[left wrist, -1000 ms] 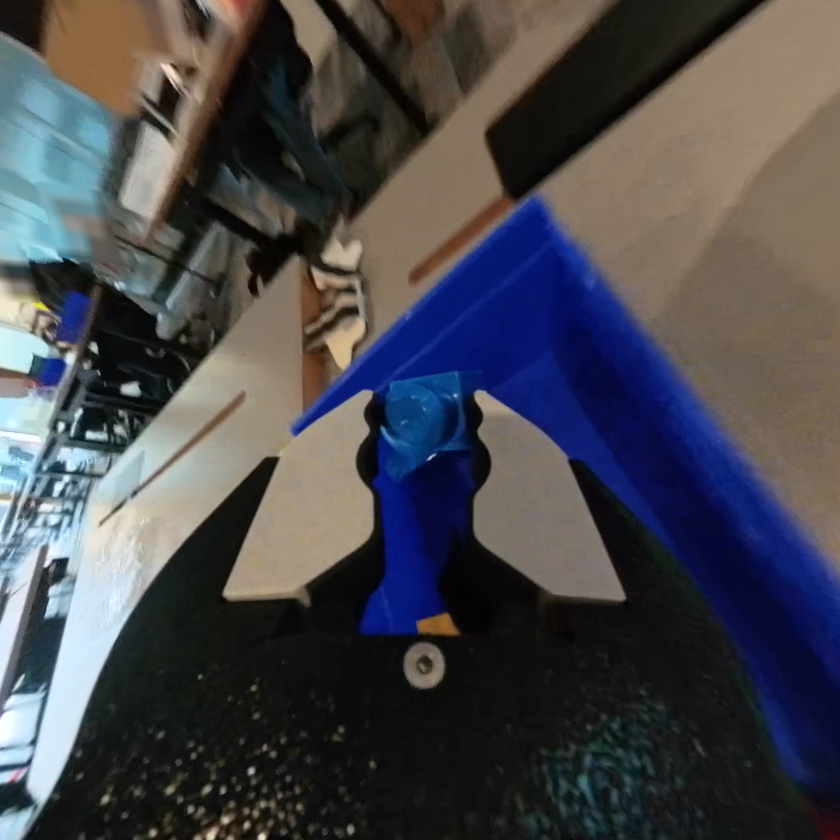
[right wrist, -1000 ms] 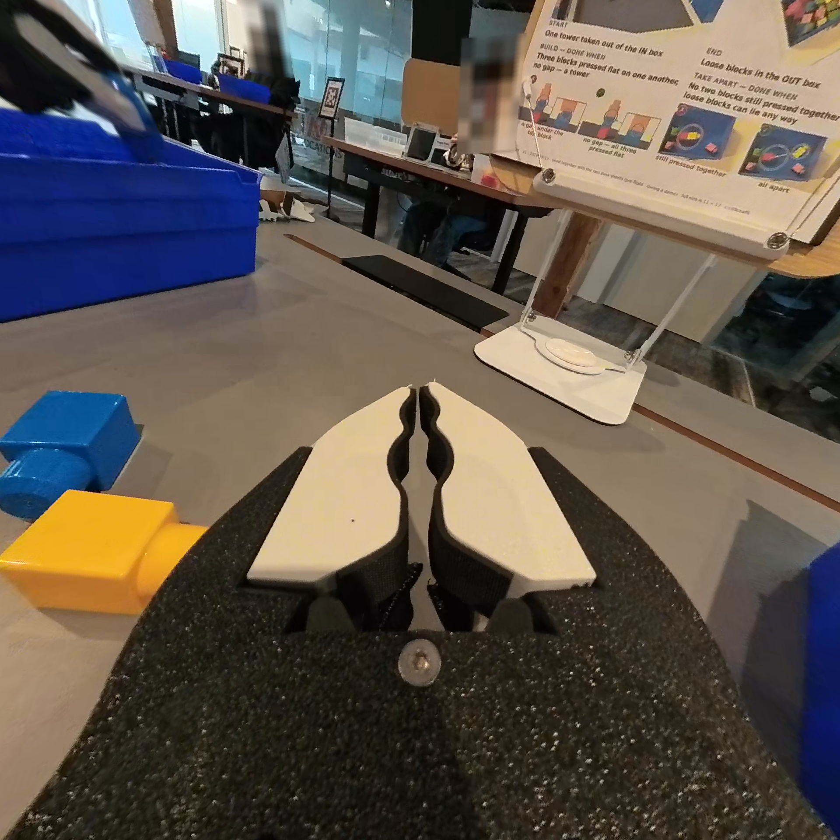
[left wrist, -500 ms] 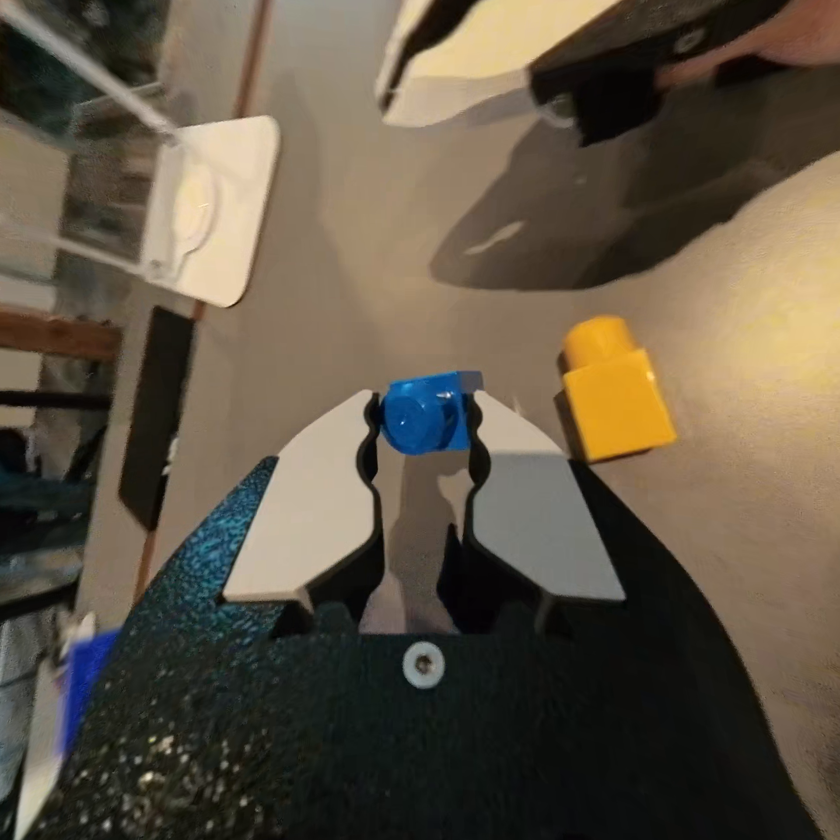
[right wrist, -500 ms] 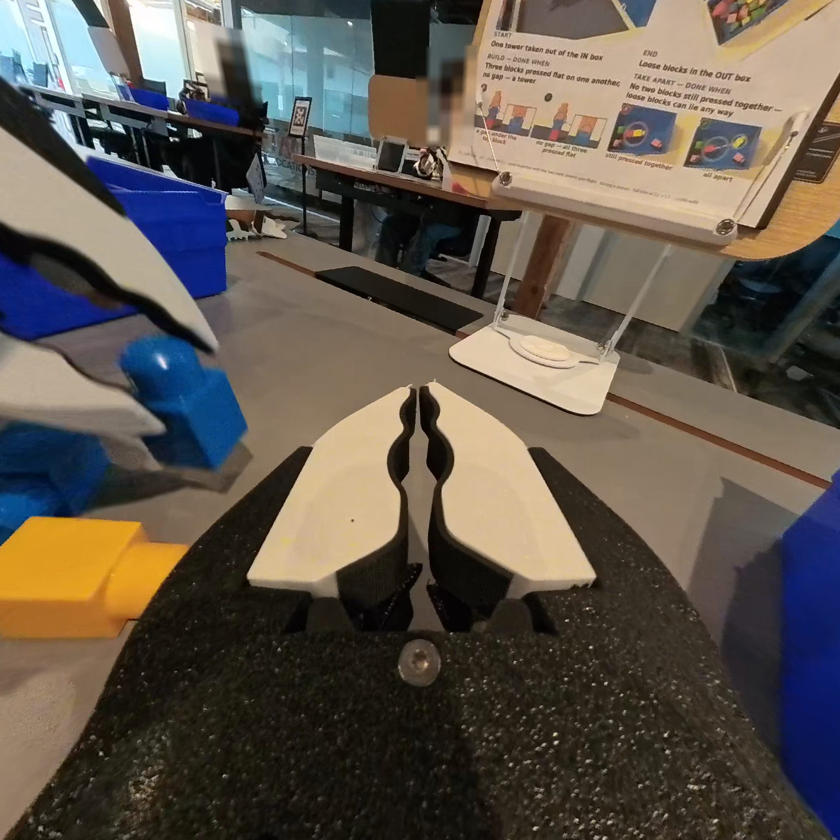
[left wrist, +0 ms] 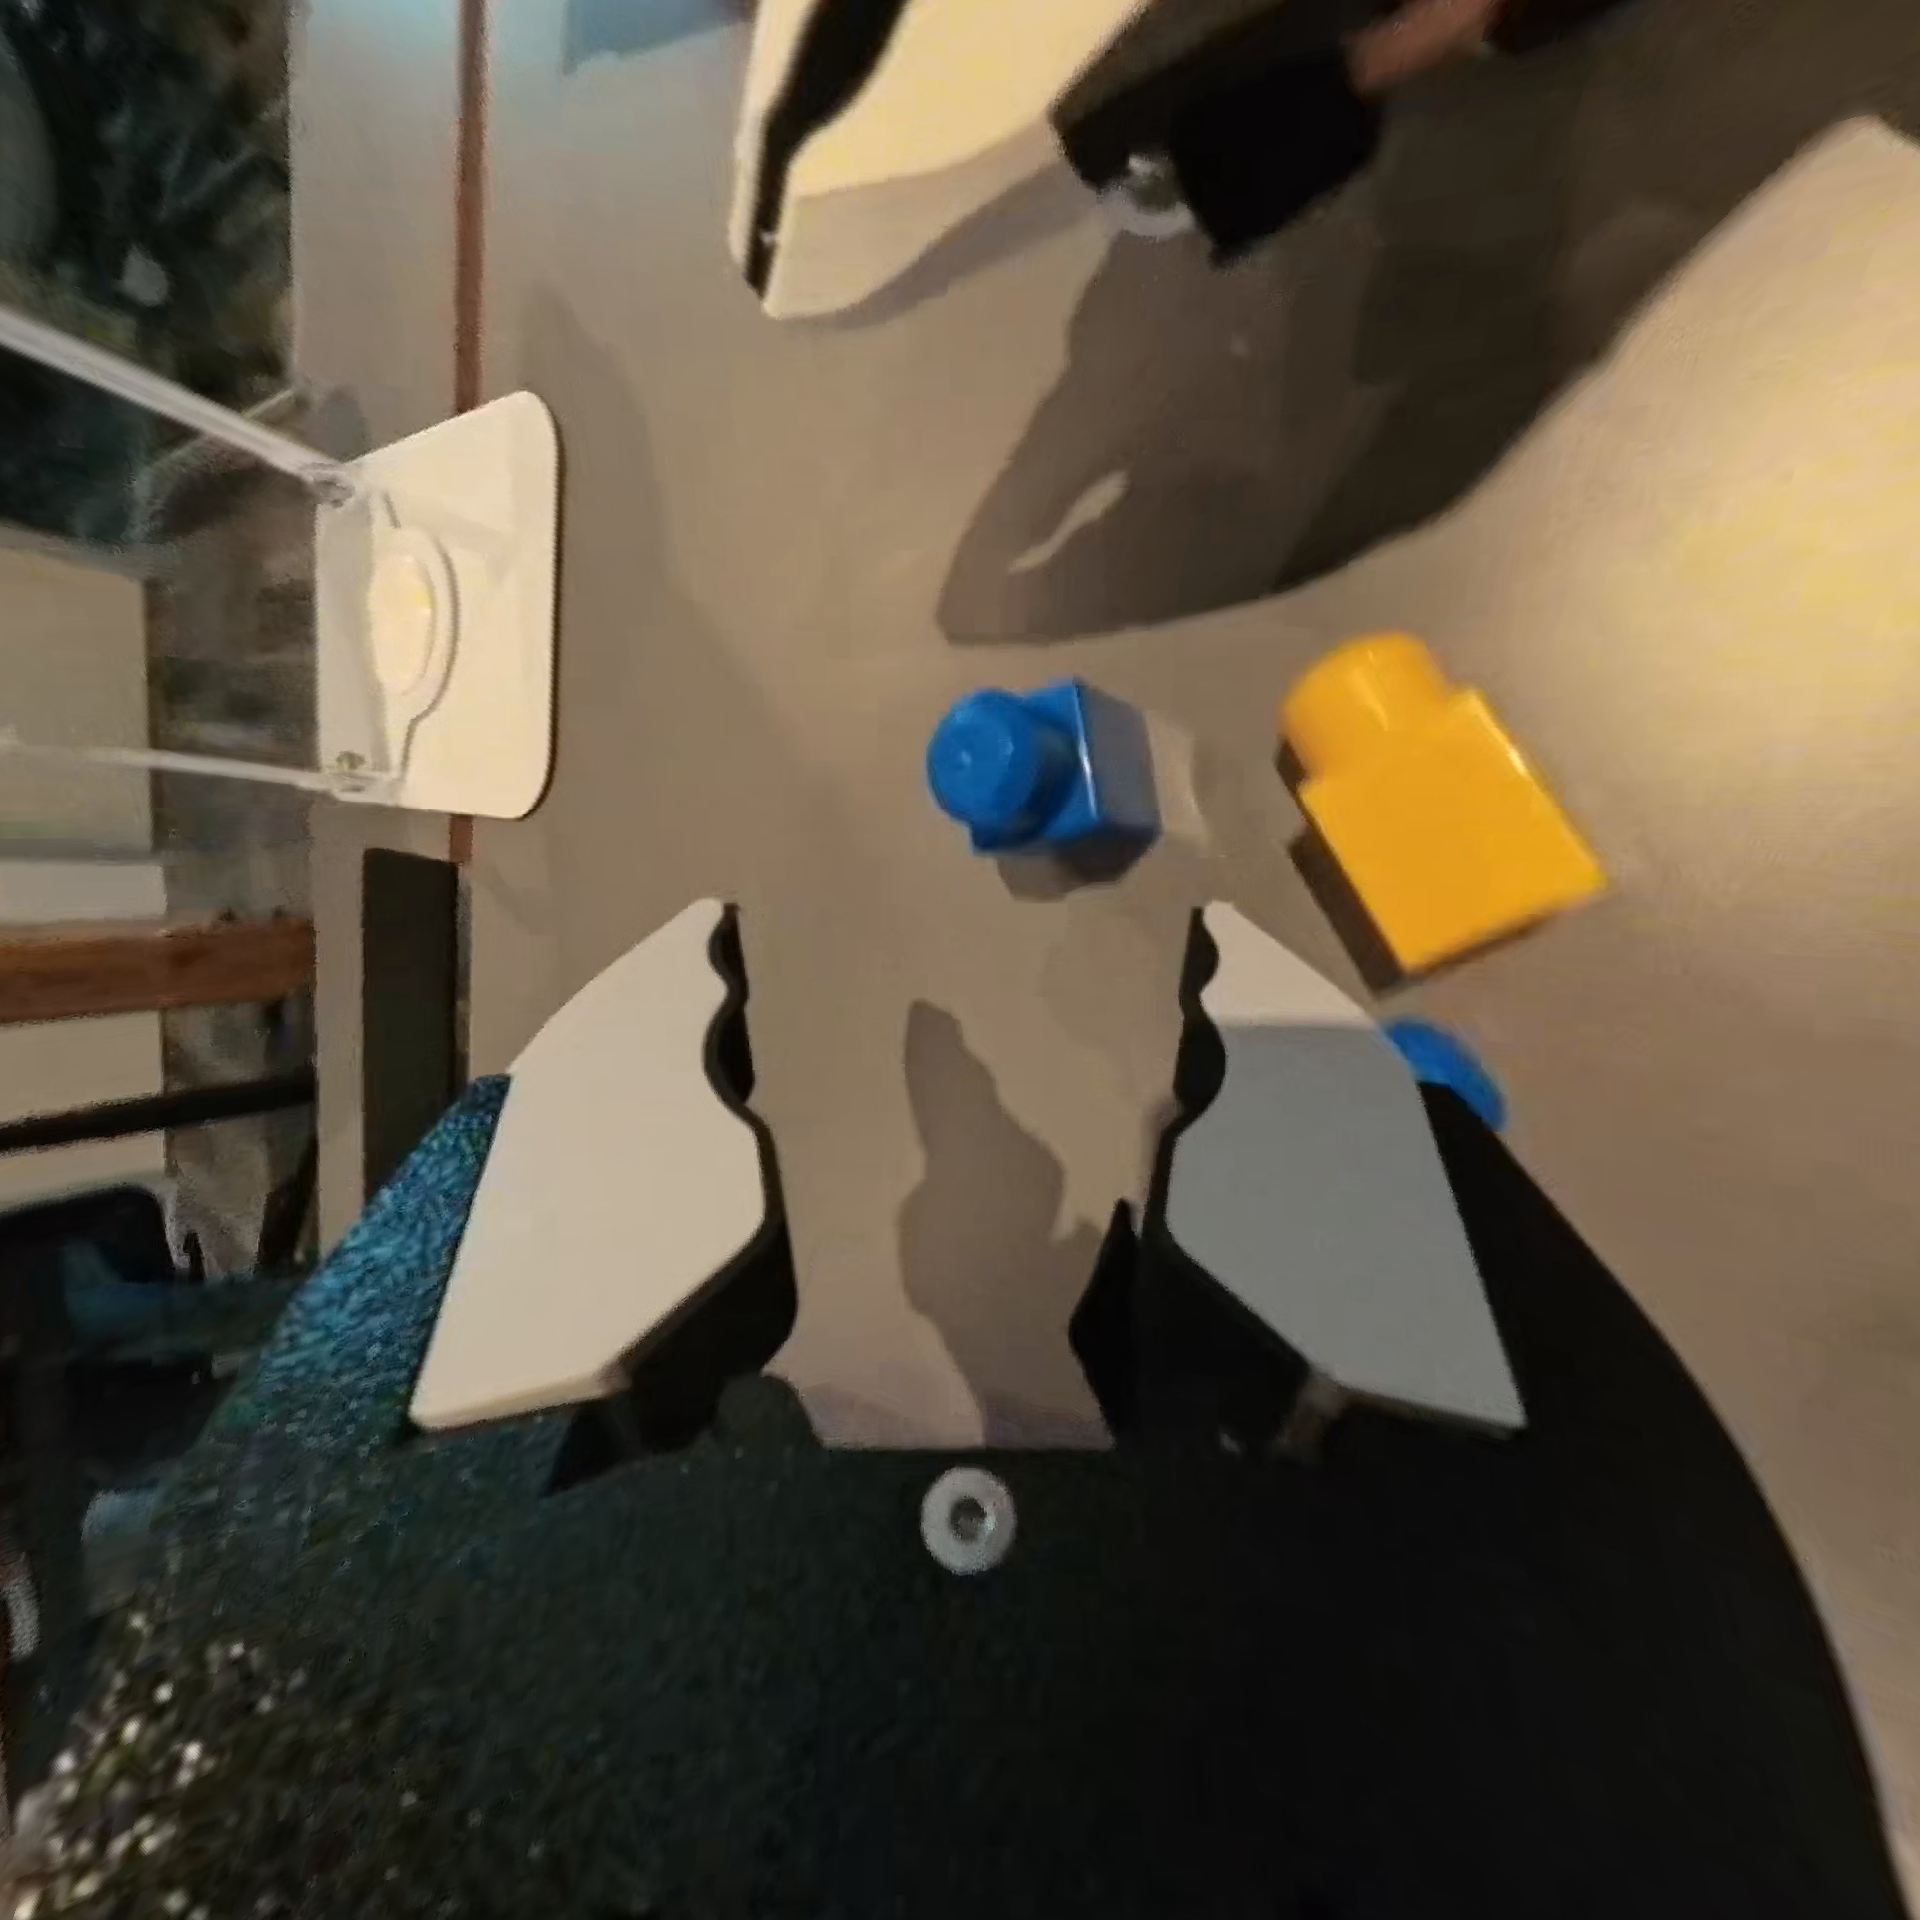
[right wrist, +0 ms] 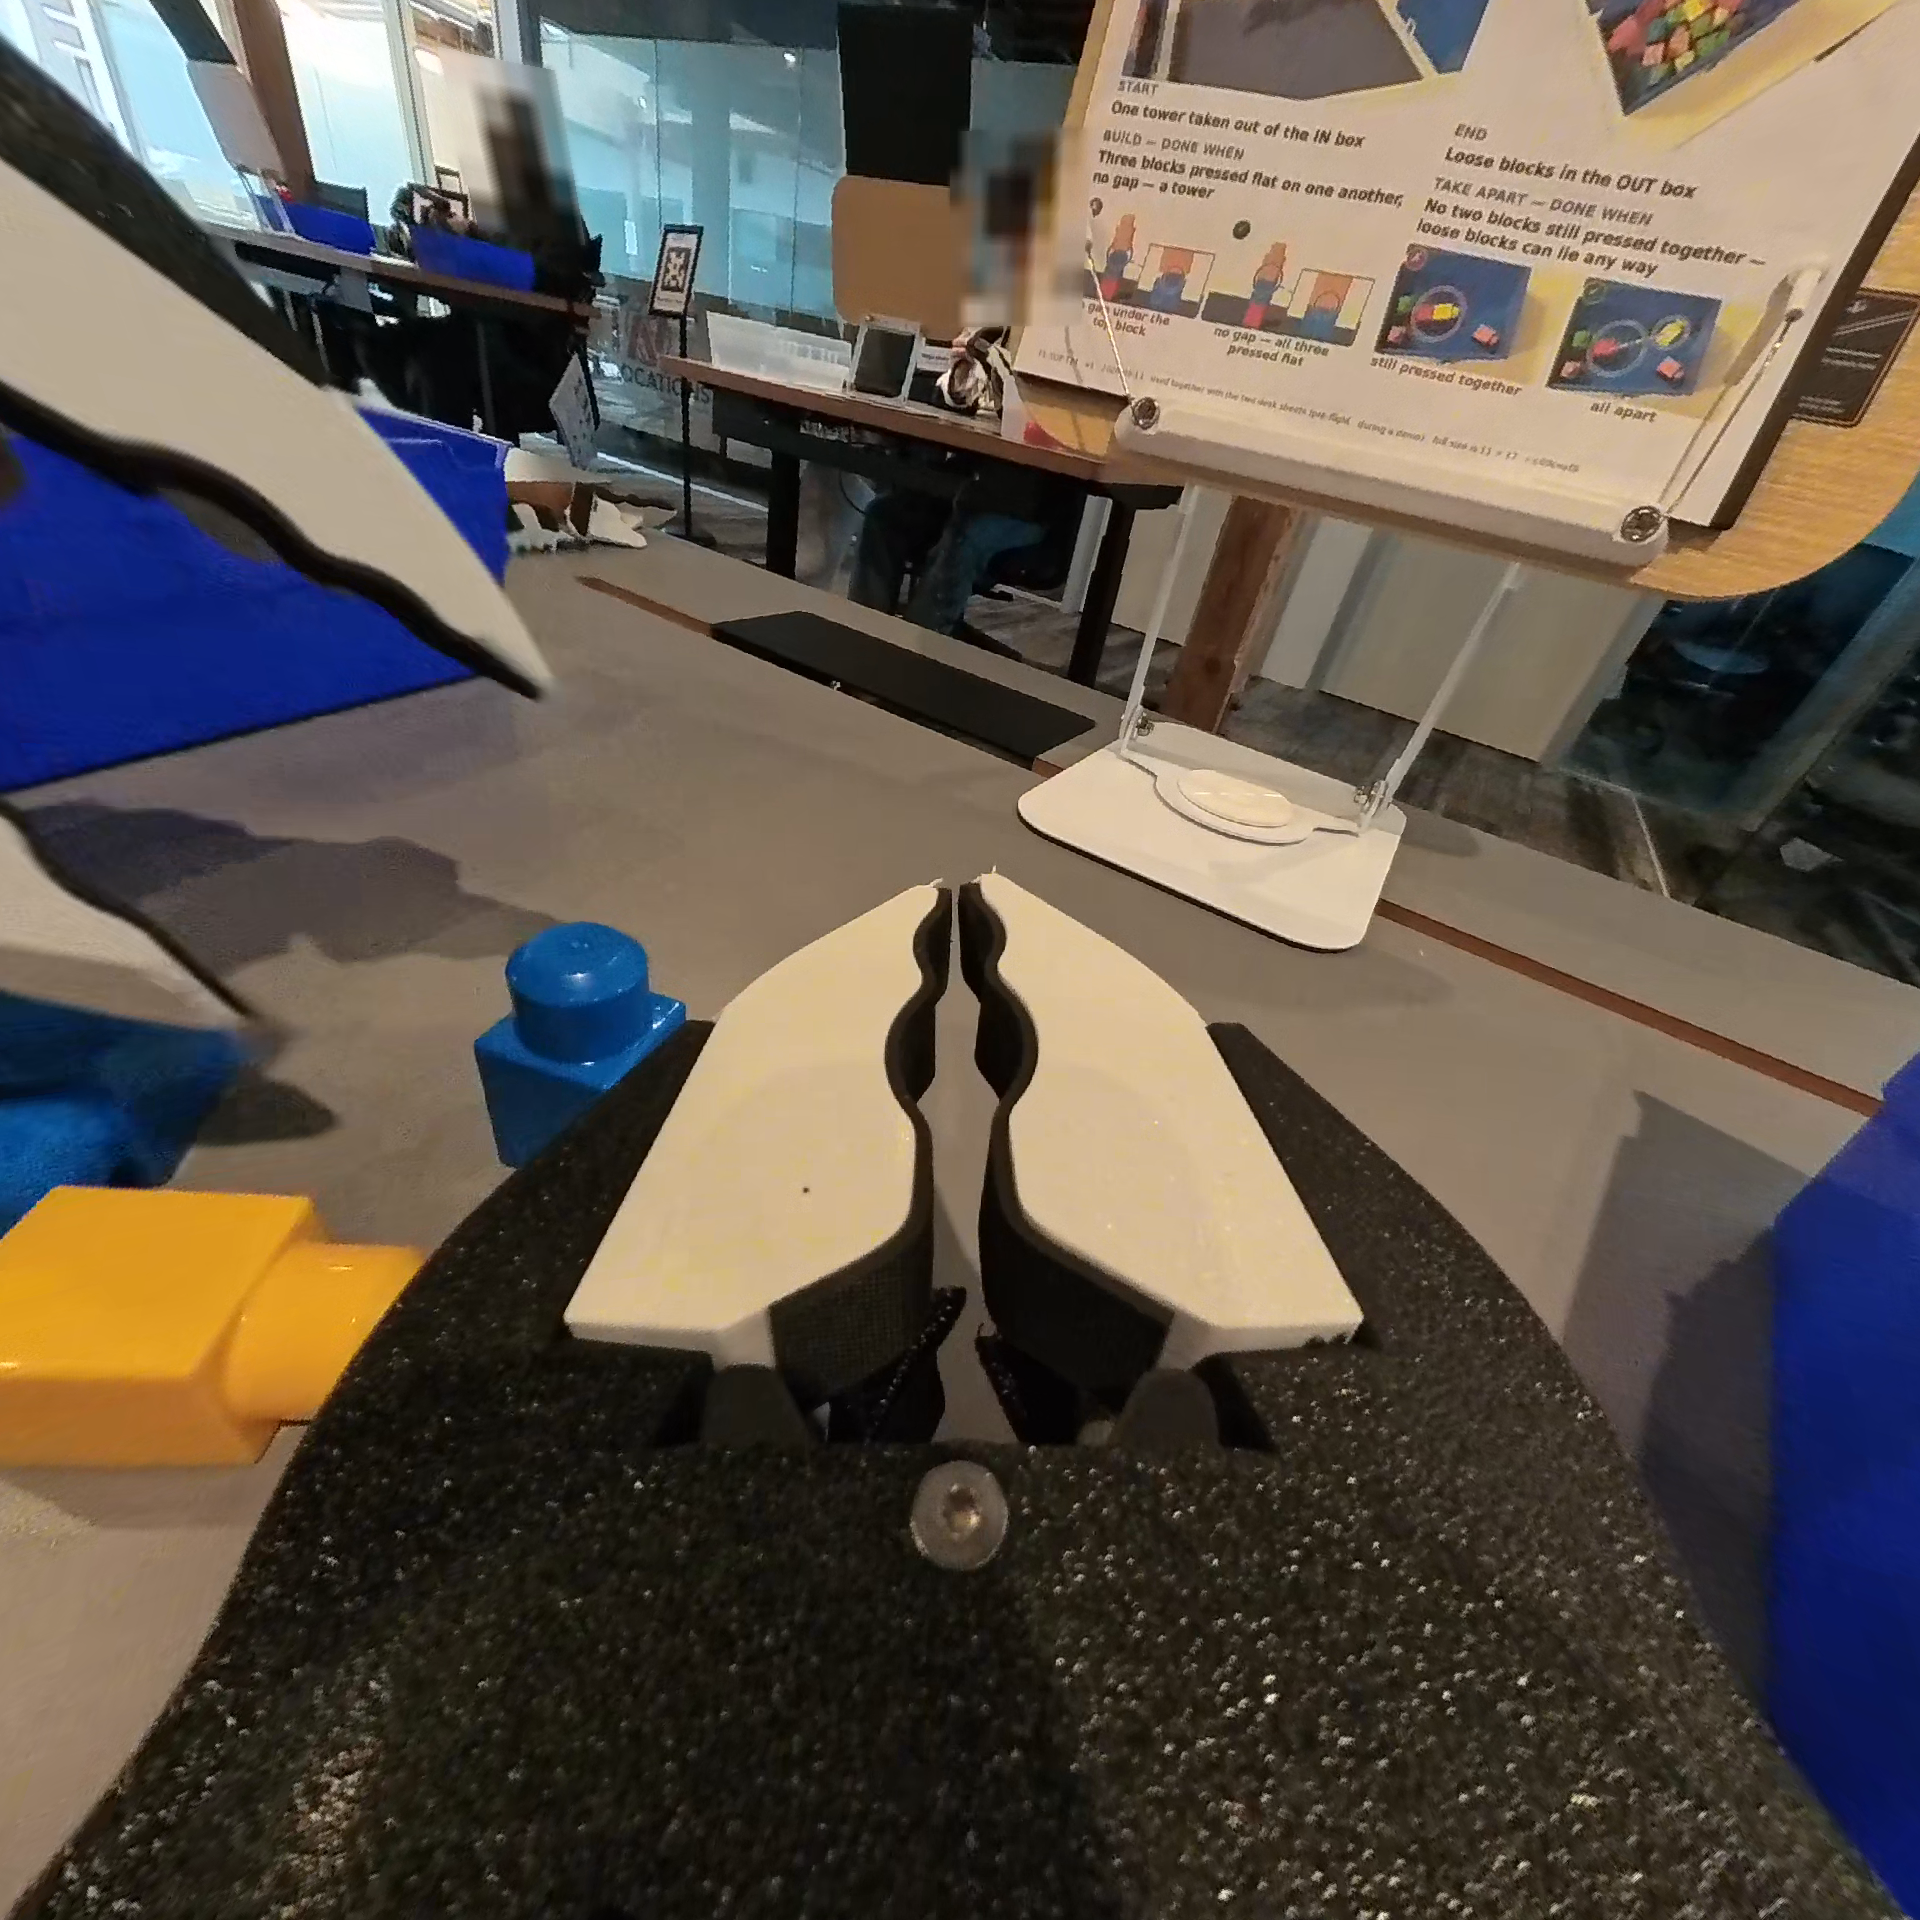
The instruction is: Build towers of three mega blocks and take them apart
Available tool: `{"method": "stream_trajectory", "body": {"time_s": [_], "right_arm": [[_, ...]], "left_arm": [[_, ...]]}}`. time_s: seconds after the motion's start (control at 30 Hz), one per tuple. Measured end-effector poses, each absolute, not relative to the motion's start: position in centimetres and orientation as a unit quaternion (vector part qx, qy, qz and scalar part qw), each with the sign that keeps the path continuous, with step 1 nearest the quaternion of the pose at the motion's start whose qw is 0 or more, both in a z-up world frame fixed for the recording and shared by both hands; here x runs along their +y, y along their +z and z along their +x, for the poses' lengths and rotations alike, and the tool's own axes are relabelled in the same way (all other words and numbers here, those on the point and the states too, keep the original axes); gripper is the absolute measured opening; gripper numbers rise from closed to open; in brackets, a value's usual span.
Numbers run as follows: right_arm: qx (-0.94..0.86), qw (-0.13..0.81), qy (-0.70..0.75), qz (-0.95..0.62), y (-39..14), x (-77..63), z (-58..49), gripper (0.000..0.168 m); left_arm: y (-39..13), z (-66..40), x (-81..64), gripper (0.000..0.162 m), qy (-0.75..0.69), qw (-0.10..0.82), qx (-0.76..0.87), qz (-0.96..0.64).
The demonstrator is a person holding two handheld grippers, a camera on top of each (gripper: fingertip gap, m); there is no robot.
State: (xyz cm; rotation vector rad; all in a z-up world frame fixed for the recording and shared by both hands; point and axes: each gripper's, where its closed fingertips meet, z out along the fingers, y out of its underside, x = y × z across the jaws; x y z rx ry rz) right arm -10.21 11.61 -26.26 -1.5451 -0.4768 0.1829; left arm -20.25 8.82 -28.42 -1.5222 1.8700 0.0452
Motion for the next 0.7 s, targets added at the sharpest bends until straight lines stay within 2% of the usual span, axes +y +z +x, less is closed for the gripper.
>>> {"method": "stream_trajectory", "body": {"time_s": [0.13,0.23,0.33,0.53,0.57,0.6,0.7], "right_arm": [[-0.218,0.686,0.080,-0.689,-26.3,11.6,-10.4,0.001],[-0.221,0.686,0.078,-0.689,-26.3,11.6,-10.5,0.001],[-0.222,0.686,0.078,-0.689,-26.4,11.6,-10.5,0.001],[-0.223,0.686,0.080,-0.688,-26.3,11.5,-10.4,0.001],[-0.225,0.686,0.080,-0.687,-26.3,11.5,-10.5,0.001],[-0.226,0.687,0.082,-0.686,-26.3,11.5,-10.5,0.001],[-0.233,0.694,0.089,-0.676,-25.8,11.2,-10.6,0.002]], "left_arm": [[-28.4,-23.6,6.7,0.071,-0.017,0.265,0.800,-0.537],[-30.0,-25.3,5.7,0.076,-0.015,0.186,0.833,-0.520],[-31.7,-25.7,4.7,0.076,0.009,0.146,0.866,-0.478],[-33.8,-24.8,4.2,0.058,0.031,0.154,0.885,-0.438],[-34.2,-25.0,4.5,0.053,0.043,0.156,0.884,-0.439],[-34.4,-25.2,4.8,0.040,0.057,0.160,0.881,-0.441],[-33.7,-25.6,6.6,0.039,0.092,0.204,0.846,-0.484]]}}
